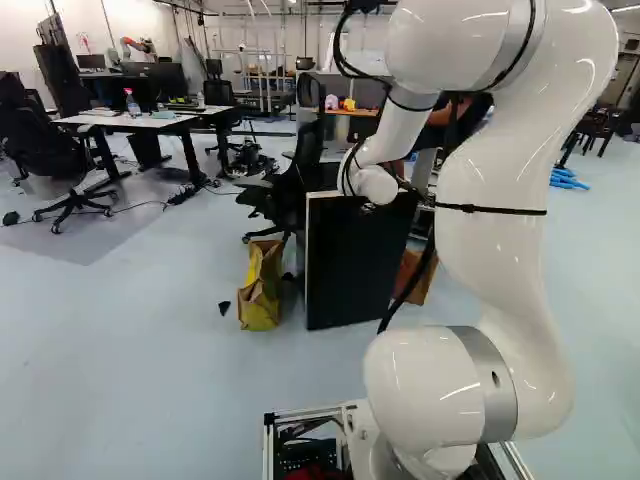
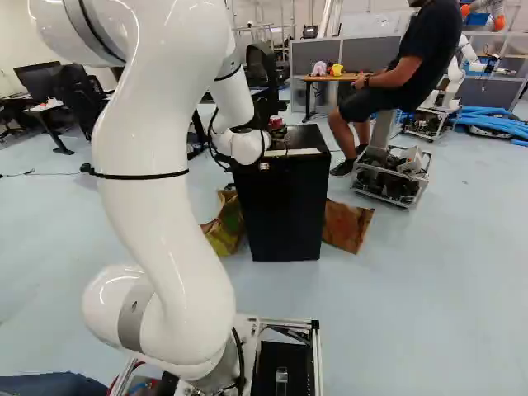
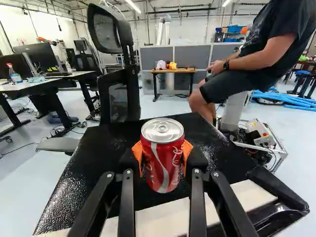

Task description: Grab a drink from the fridge

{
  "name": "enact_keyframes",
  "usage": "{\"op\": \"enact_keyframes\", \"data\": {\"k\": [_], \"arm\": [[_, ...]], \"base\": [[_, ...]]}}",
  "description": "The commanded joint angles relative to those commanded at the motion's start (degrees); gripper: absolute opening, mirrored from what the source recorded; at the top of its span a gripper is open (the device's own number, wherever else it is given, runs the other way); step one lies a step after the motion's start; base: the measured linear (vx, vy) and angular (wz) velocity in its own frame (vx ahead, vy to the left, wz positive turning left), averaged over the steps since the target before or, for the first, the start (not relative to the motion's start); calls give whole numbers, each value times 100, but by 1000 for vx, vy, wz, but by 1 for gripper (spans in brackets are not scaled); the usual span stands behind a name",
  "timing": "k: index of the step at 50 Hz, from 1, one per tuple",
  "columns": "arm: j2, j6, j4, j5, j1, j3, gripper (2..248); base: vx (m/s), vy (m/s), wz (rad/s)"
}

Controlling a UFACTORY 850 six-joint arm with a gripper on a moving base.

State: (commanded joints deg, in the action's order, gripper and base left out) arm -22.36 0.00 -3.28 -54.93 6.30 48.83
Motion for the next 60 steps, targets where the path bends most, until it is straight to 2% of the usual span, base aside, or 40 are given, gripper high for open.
{"op": "enact_keyframes", "data": {"k": [27,60], "arm": [[806,0,69,104,-132,-921,98],[2269,0,194,291,-372,-2592,98]], "base": [[0,0,0],[0,0,0]]}}
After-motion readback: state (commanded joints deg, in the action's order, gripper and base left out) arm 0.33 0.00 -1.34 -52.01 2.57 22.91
